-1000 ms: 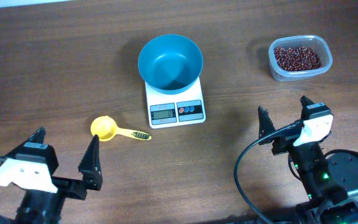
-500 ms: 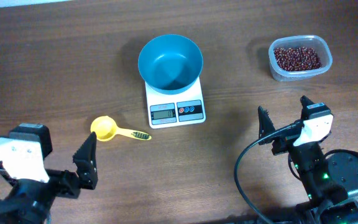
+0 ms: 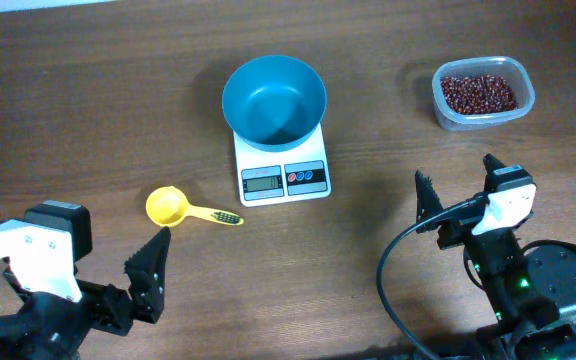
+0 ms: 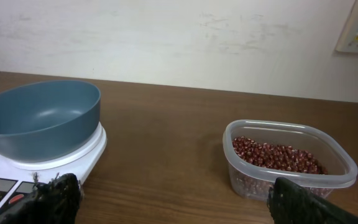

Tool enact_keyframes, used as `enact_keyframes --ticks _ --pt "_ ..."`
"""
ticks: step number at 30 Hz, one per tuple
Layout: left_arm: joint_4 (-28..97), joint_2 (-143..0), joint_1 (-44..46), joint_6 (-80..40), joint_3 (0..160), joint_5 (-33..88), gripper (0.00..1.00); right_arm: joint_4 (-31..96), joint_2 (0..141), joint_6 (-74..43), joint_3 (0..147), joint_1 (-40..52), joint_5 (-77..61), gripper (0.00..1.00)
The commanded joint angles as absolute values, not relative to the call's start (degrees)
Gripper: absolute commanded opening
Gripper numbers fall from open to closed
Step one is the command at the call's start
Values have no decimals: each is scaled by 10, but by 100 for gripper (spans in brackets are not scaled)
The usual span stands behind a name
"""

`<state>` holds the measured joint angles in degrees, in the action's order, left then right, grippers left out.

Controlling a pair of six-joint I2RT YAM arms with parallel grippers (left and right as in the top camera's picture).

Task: Scoop item into bowl and weigh 50g on scale
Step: 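Open the left gripper and move it toward the yellow scoop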

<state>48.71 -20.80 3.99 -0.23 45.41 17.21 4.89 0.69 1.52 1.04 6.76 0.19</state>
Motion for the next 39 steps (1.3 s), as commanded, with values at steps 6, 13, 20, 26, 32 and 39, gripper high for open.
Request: enact_keyframes --ticks 6,13,20,26,32,39 --pt "498 -210 36 -8 465 276 99 50 3 13 5 71 5 99" --pt "524 -210 36 -45 465 211 99 50 3 13 5 71 5 99" --pt "576 -211 36 -56 465 164 99 50 3 13 5 71 5 99" --pt "597 -211 36 -68 465 162 99 50 3 13 5 71 5 99" --pt "597 -211 36 -69 465 163 99 50 3 13 5 71 5 99" --pt "603 -211 36 -69 465 162 99 50 3 13 5 71 5 99"
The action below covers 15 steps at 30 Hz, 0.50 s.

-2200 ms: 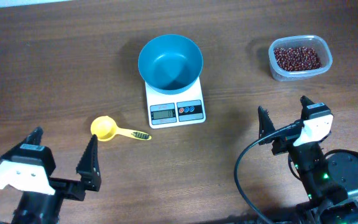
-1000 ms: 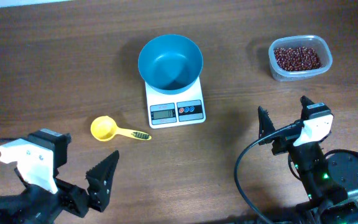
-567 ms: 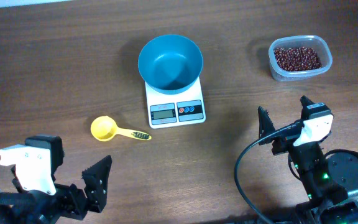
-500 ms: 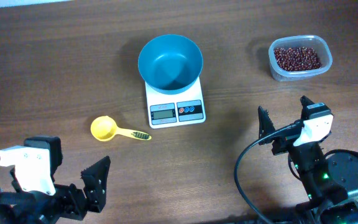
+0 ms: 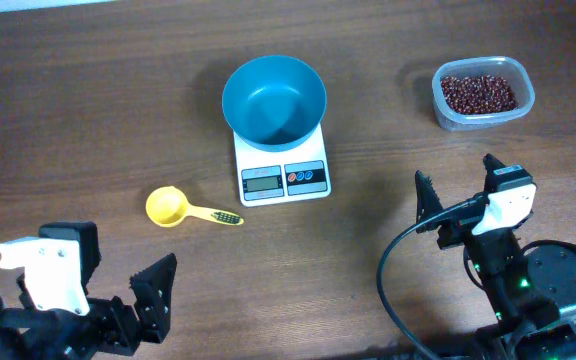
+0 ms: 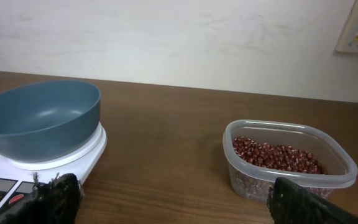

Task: Scoop item into bowl and weigh 50g on scale
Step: 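Open the left gripper and move it toward the yellow scoop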

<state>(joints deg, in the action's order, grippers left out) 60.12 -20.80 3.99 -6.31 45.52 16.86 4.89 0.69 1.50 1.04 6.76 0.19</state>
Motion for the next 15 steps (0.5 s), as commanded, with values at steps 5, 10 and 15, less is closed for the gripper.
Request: enact_keyframes --ticks 5,10,15 --pt "632 -211 36 -84 472 162 99 50 3 13 5 71 5 99" --pt "631 -222 36 -83 482 161 99 50 3 13 5 71 5 99" --pt "631 -236 36 -83 486 172 99 50 20 13 5 71 5 99"
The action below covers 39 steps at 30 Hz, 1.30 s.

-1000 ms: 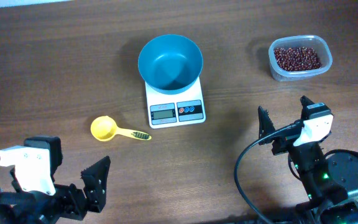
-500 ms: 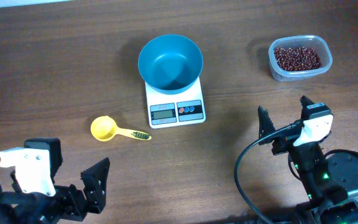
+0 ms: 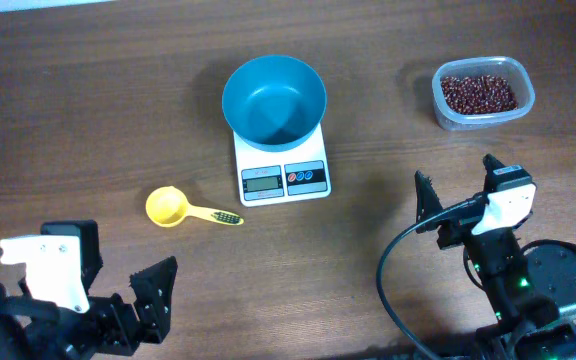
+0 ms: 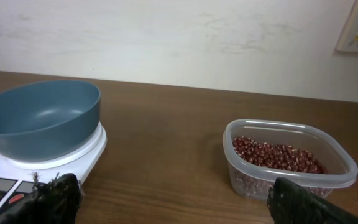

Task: Scoop item into bowl and weigh 50g on scale
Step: 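Open the left gripper and move it toward the yellow scoop, then grasp the yellow scoop's cup with the left gripper and lift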

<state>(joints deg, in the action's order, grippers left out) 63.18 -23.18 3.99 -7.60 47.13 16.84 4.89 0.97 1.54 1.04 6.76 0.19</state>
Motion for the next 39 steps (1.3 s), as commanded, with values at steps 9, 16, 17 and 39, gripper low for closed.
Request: enact_keyframes --ticks 9,16,17,39 --pt "631 -236 36 -83 486 221 99 50 24 13 5 71 5 99" --pt "628 -236 36 -98 487 197 99 50 24 13 5 71 5 99" --pt "629 -237 36 -99 490 195 99 50 24 13 5 71 5 99" --pt "692 -529 36 -261 644 96 99 50 24 13 5 71 5 99"
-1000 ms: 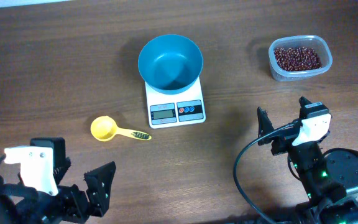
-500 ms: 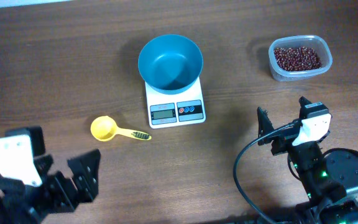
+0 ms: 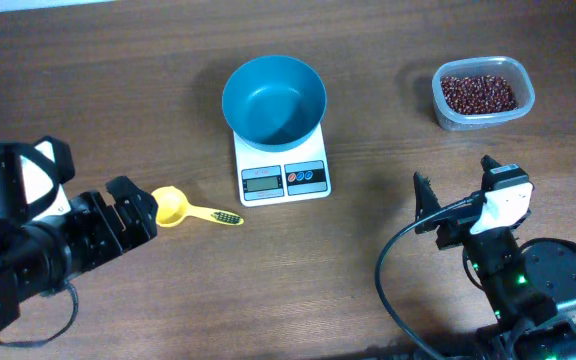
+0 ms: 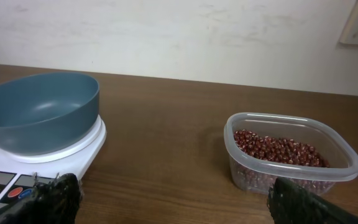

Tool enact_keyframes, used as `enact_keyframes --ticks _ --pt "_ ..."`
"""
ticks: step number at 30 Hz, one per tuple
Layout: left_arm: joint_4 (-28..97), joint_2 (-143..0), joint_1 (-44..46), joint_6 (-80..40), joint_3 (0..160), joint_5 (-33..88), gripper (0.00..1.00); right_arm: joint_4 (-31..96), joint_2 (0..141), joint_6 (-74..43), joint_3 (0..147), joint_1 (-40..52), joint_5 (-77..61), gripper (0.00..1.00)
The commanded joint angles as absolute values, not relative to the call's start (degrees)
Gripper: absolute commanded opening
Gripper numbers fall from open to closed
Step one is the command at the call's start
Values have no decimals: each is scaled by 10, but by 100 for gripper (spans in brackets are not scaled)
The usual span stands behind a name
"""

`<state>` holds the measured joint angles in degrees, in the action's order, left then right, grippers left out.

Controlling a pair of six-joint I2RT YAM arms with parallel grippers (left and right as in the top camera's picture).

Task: Scoop item into bowl and weigh 50g on scale
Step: 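Grasp the yellow scoop's cup with the left gripper and lift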

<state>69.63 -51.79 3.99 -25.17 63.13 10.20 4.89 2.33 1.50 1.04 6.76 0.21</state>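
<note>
A blue bowl (image 3: 274, 100) (image 4: 39, 115) sits on the white scale (image 3: 283, 178) (image 4: 73, 152). The yellow scoop (image 3: 173, 207) lies on the table left of the scale, its handle pointing right. A clear tub of red beans (image 3: 482, 93) (image 4: 291, 152) stands at the far right. My left gripper (image 3: 138, 207) is open, its fingertips just left of the scoop's cup, and I cannot tell whether they touch it. My right gripper (image 3: 456, 180) (image 4: 173, 202) is open and empty, facing the gap between scale and tub.
The table is brown wood. A pale wall rises behind its far edge in the right wrist view. A black cable (image 3: 393, 270) loops beside the right arm near the front edge.
My left arm has moved from the front left corner up to the left of the scoop, its open fingers now at the cup. The right gripper has shifted only slightly.
My left gripper stood open just in front of the scoop. It was then further back near the table's front edge and stayed there. Now it is level with the scoop at its left side. Scoop, bowl, scale and tub have not moved.
</note>
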Motion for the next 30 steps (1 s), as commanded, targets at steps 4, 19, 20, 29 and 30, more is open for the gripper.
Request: enact_keyframes --ticks 4,19,20,29,30 --pt "681 -553 36 -262 642 95 99 50 24 13 5 71 5 99" --pt "619 -769 36 -445 615 6 72 50 24 13 5 71 5 99" --pt "617 -790 36 -456 615 7 72 50 24 13 5 71 5 99" --pt "549 -948 36 -458 613 39 68 50 24 13 5 71 5 99" --pt "542 -954 36 -458 612 39 64 50 24 13 5 71 5 99"
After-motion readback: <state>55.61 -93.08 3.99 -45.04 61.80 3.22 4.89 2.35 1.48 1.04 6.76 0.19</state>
